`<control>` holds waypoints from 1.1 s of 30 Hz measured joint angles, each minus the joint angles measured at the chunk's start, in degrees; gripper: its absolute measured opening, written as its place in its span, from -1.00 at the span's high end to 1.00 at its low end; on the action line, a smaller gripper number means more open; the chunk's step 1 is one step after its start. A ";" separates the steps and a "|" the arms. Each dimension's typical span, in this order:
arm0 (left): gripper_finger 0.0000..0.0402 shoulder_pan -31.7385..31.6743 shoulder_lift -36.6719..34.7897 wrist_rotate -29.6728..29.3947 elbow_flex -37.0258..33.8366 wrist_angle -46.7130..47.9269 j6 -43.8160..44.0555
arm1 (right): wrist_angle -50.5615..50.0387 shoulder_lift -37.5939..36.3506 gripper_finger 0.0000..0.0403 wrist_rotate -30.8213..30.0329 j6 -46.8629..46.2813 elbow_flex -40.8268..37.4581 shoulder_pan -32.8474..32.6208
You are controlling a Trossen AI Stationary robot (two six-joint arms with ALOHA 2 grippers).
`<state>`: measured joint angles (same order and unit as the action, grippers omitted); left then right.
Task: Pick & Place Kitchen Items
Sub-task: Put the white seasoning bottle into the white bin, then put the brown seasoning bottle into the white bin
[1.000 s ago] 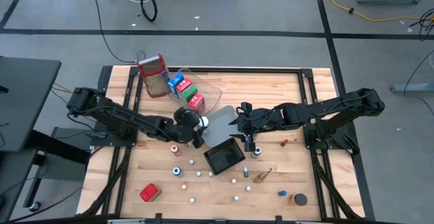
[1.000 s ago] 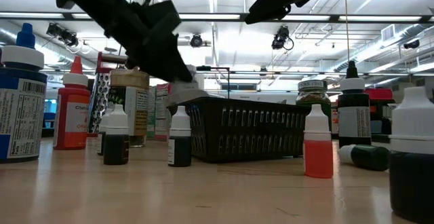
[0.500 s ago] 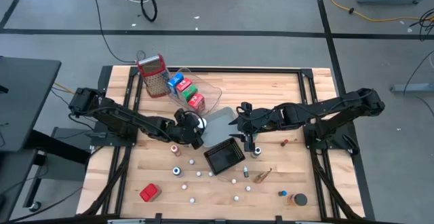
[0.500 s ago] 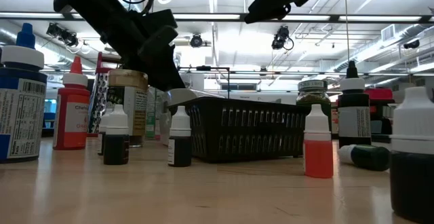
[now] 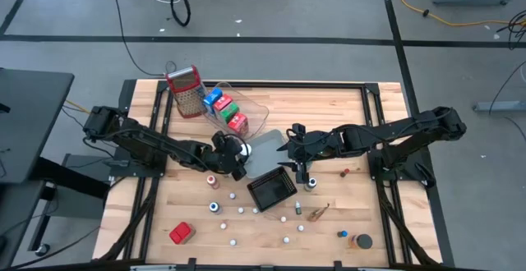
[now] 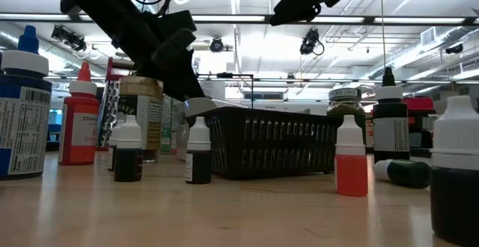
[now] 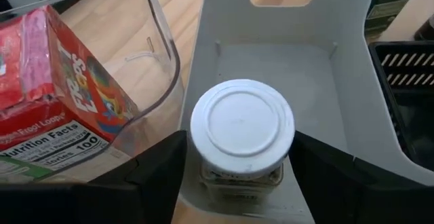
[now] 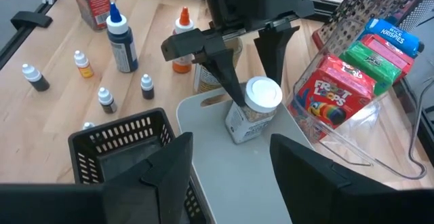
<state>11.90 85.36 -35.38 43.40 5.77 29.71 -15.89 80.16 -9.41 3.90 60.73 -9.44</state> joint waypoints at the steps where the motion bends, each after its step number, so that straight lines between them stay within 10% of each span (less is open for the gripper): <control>1: -0.34 0.00 -0.22 0.21 0.19 0.17 -0.23 | 0.01 0.00 -0.04 0.00 0.00 -0.02 -0.01; 33: -0.36 1.48 -6.25 17.08 11.93 32.54 8.10 | 0.18 0.00 -0.04 -0.02 0.00 -0.01 -0.01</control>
<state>13.38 79.11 -18.31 55.33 38.30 37.81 -15.72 80.16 -9.43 3.90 60.71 -9.45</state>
